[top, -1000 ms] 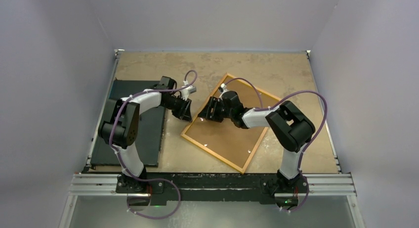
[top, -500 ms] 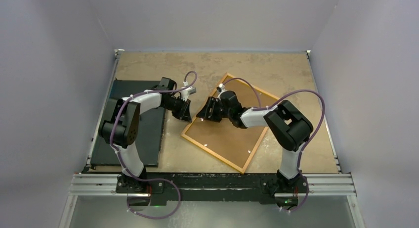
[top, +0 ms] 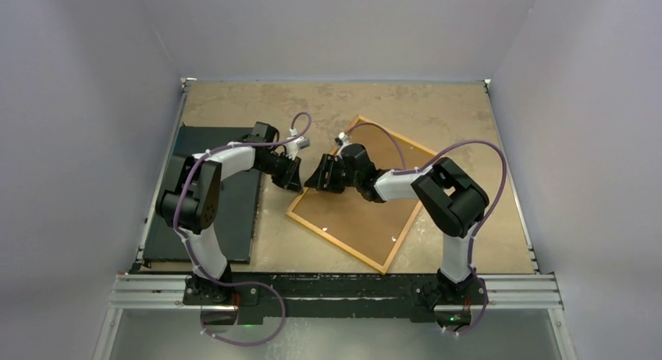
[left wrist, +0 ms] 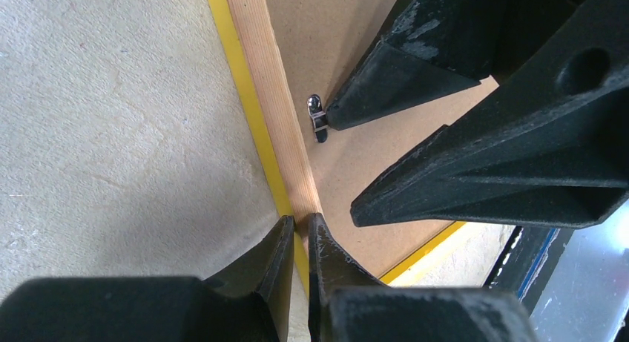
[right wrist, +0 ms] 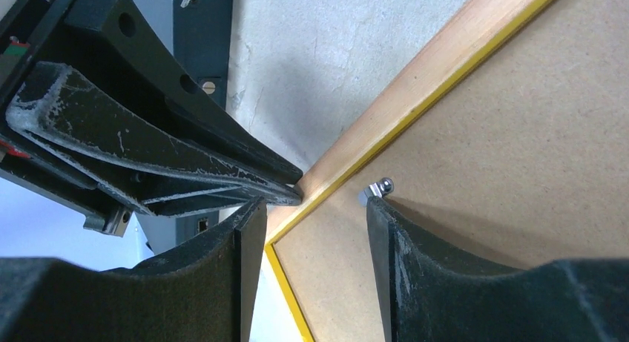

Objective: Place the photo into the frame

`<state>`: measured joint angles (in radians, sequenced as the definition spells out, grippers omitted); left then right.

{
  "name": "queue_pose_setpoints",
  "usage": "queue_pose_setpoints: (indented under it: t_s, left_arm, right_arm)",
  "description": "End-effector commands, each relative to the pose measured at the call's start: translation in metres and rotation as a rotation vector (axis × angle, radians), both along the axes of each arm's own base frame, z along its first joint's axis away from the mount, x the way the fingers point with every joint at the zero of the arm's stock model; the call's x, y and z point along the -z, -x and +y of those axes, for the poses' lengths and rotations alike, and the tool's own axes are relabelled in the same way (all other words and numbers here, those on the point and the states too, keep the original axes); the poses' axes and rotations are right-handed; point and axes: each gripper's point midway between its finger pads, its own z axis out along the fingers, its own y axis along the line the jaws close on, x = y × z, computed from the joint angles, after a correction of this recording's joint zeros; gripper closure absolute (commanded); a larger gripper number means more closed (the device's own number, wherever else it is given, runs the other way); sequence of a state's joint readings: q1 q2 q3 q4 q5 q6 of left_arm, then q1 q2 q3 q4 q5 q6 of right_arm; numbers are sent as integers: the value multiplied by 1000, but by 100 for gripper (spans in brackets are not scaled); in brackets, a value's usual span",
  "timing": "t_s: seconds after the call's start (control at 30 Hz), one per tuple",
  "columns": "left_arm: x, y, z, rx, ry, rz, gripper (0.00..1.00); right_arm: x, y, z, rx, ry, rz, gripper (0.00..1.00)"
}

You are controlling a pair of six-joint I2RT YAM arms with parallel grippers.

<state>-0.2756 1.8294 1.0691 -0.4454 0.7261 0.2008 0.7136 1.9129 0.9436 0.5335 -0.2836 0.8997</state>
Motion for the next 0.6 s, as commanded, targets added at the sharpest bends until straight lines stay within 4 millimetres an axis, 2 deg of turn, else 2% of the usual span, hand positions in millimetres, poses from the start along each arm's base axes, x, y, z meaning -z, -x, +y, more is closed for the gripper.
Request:
queue_pose_setpoints:
  t_s: [0.0, 0.37, 0.57]
  left_arm:
    - [18, 7, 2, 21, -48, -1, 95]
    - [17, 11, 1, 31, -43, 3, 96]
    - [17, 13, 1, 34, -39, 6, 96]
  right_arm:
    - [16, -2, 1, -14, 63, 1, 44]
    - [22, -4, 4, -17, 60, -2, 45]
    - [15, -7, 6, -18, 48, -17, 45]
